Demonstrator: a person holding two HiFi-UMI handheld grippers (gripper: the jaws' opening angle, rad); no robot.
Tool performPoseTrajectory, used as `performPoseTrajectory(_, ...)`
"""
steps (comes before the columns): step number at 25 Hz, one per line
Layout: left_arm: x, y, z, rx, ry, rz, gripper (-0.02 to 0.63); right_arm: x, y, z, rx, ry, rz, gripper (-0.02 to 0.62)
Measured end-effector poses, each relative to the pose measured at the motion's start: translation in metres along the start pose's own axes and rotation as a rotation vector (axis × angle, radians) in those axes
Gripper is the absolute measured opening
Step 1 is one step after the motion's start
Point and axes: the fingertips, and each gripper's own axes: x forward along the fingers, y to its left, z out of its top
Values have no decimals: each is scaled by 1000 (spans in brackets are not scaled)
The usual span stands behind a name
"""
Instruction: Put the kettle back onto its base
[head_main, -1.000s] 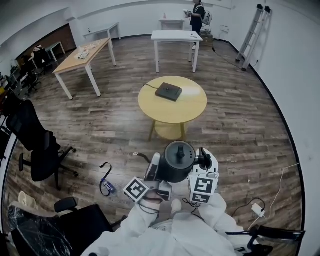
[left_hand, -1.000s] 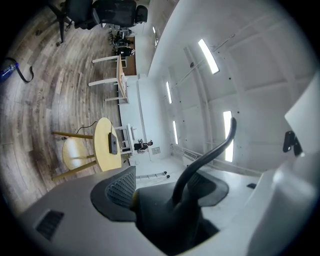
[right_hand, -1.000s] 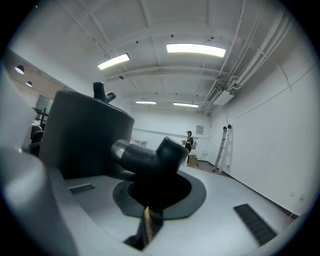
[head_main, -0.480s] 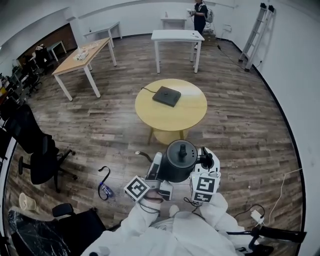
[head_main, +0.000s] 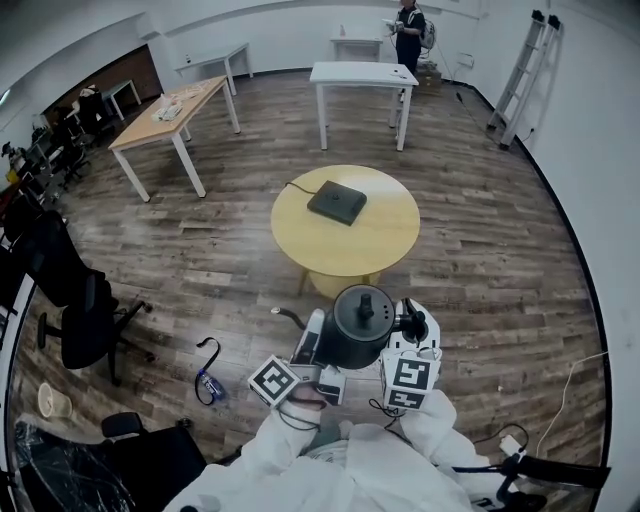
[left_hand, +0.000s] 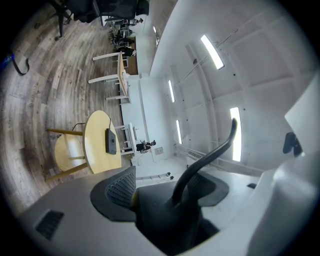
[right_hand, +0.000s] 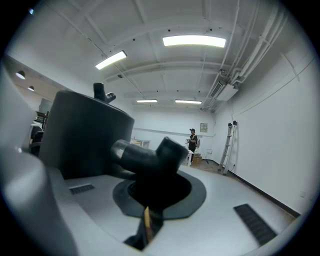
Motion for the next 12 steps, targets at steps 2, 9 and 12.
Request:
performPoseTrajectory(2,6,1,3,0,-2,-9,321,6,0,-1,4,1,-1,21)
performPoseTrajectory(9,32,13,14,-13,-20,3,321,39,-4,1,-6,-3,7,21)
performPoseTrajectory(12,46,20,23,-20,-17,-4,321,56,-2,-1,-6,1,0,21)
